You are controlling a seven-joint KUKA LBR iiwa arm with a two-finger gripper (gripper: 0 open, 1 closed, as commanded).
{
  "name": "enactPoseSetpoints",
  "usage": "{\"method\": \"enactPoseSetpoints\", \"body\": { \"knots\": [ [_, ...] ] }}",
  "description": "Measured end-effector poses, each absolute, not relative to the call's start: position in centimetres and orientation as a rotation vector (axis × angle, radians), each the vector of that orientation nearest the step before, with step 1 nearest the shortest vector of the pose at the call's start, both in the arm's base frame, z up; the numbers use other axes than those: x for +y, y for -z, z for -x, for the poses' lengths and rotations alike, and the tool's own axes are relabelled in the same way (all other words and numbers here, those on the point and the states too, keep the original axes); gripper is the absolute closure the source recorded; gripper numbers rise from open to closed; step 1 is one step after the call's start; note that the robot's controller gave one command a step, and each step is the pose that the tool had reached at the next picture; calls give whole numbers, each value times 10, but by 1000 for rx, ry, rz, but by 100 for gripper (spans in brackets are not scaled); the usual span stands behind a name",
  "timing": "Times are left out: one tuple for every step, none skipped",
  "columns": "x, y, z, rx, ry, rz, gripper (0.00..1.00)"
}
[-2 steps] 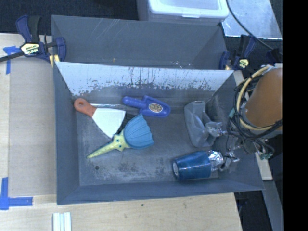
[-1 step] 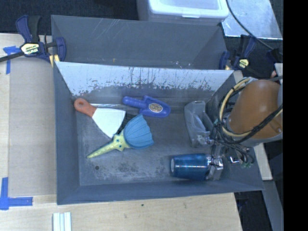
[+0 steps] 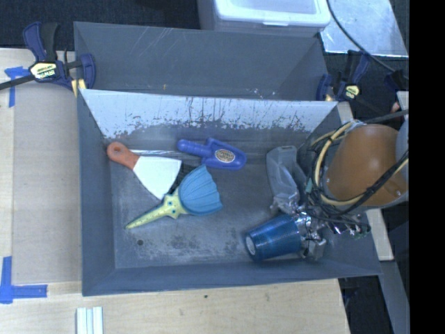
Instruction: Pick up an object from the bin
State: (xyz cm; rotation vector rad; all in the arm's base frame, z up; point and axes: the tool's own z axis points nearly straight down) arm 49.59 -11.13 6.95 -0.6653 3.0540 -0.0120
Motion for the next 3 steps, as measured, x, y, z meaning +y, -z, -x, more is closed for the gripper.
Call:
{"method": "enactPoseSetpoints", "body": {
  "knots": [
    [-111,-69,-486,3154,-19,149,100],
    [-111,-69,-486,3154,-19,150,100],
    [-111,-74,-486,3152,-18,150,100]
  ]
}}
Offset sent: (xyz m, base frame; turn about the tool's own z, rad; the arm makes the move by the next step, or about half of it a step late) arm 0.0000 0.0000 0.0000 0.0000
